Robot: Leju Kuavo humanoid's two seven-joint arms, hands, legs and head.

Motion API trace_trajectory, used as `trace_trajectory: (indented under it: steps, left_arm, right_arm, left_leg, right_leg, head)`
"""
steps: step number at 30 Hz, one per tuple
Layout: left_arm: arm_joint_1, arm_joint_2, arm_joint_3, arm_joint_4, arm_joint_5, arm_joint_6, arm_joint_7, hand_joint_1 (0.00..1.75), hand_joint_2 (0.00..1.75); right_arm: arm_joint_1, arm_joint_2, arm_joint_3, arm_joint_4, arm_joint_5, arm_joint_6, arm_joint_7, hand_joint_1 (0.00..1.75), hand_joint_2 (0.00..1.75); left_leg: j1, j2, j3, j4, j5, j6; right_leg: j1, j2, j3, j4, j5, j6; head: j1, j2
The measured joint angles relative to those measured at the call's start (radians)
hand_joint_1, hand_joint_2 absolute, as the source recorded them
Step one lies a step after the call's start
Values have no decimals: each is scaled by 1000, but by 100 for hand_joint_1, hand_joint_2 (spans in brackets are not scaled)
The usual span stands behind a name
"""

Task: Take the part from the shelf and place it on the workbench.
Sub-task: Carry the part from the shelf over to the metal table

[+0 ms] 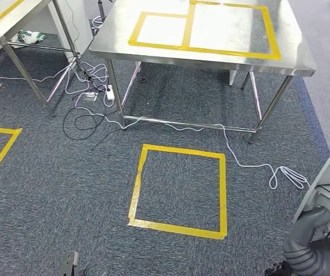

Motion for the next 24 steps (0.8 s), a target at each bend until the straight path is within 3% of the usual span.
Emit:
trace_trajectory:
  steps: [7, 14, 18, 19, 21, 23, 24]
  left_arm:
    - [5, -1, -34, 2, -38, -81, -119, 0, 175]
    - [12, 8, -50, 15, -31, -148, -96, 0, 175]
    - [17, 20, -51, 18, -32, -183, -72, 0, 175]
    - [19, 22, -51, 19, -33, -189, -69, 0, 175]
    - [22, 26, -52, 19, -36, -199, -60, 0, 175]
    - [26, 30, -52, 20, -39, -211, -48, 0, 175]
    - [29, 31, -52, 21, -41, -216, -42, 0, 175]
  right_arm:
    - [0, -3, 8, 15, -30, 0, 0, 175, 175]
    - [-1, -9, 22, 31, -40, 0, 0, 175, 175]
    - [-1, -12, 26, 38, -42, 0, 0, 175, 175]
    - [-1, -12, 27, 39, -43, 0, 0, 175, 175]
    - [-3, -15, 30, 42, -43, 0, -1, 175, 175]
    - [-3, -16, 32, 45, -37, 0, -1, 175, 175]
    - [-3, -16, 32, 46, -29, 0, -1, 175, 175]
  left_leg:
    - [3, 0, 0, -1, 2, -2]
    - [4, 0, 0, -1, 2, -2]
    - [0, -2, 17, -29, -4, 27]
    - [2, -1, 26, -37, -5, 32]
    - [2, -1, 38, -42, -6, 35]
    - [1, -1, 43, -42, -13, 29]
    - [2, -1, 46, -41, -17, 24]
  right_leg:
    - [3, 0, -2, 3, 0, 0]
    - [4, 0, -2, 4, 0, -1]
    - [-2, -2, -7, 24, 22, 20]
    - [-2, -5, -20, 46, 9, 18]
    - [-2, -8, -72, 147, -47, 12]
    - [-3, -10, -141, 267, -94, 15]
    - [-5, -11, -158, 290, -95, 19]
  head:
    - [0, 0]
    - [0, 0]
    - [1, 0]
    - [3, 0]
    - [8, 0]
    - [11, 0]
    - [11, 0]
